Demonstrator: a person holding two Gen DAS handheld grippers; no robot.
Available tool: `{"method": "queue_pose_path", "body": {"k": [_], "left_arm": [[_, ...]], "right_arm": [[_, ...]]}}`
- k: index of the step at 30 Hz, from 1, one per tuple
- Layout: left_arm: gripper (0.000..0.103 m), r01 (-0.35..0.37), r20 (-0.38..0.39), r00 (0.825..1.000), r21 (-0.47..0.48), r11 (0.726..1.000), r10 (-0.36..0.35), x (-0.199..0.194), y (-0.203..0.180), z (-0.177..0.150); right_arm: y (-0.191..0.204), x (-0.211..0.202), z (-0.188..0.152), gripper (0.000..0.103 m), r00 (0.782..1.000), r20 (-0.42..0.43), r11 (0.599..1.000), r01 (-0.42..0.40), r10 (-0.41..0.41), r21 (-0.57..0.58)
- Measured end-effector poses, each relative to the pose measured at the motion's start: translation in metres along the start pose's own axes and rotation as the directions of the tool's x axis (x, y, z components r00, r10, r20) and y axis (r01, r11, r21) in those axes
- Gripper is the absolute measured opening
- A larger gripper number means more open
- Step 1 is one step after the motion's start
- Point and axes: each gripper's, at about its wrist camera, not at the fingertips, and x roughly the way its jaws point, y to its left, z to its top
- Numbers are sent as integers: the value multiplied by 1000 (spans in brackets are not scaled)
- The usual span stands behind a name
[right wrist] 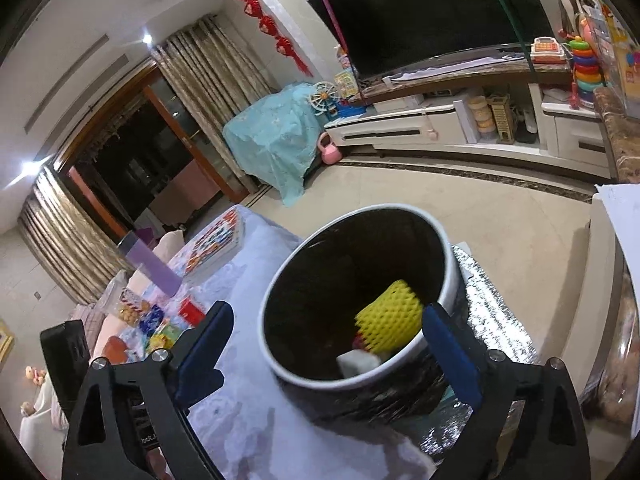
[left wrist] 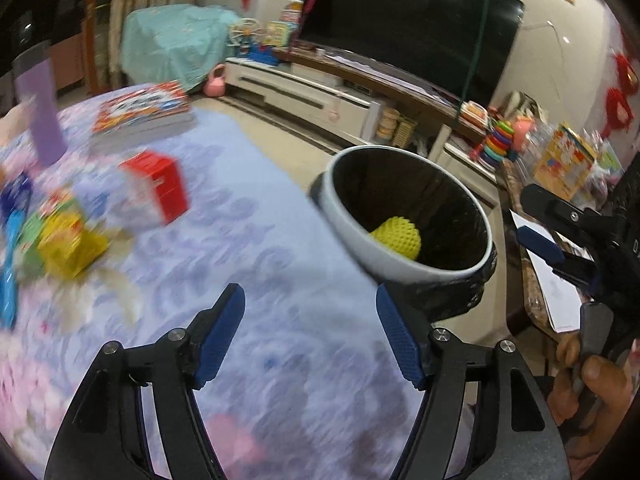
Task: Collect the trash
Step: 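Open both tools to drop the sponge block and foam net into the bin, then grasp the crumpled printed wrapper with the left tool while the right tool grasps the yellow snack bag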
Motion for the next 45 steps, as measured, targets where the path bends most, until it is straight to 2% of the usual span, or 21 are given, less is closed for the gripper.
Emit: {"method": "queue_pose_path", "body": {"k": [12,24,35,45], "left_arm": [[74,-75,44,996,-138,988,81,-51,65,-46],[74,-165,51,982,-263,951,184,-85,134,-76],[74,-225,49,965,-349,910,258,-103,189,-87],[74,-246,46,956,-407,880,289,-109,229,-86]], "right_arm": [[58,17,-39,100,996,-67,994,-70,64,-85],[113,45,-75,100,977,-173,970,-159,127,-184],[152,70,-98,100,956,-243,952,-217,164,-214],[184,93,-107,100,937,-289,930,-270,195,-249]]}}
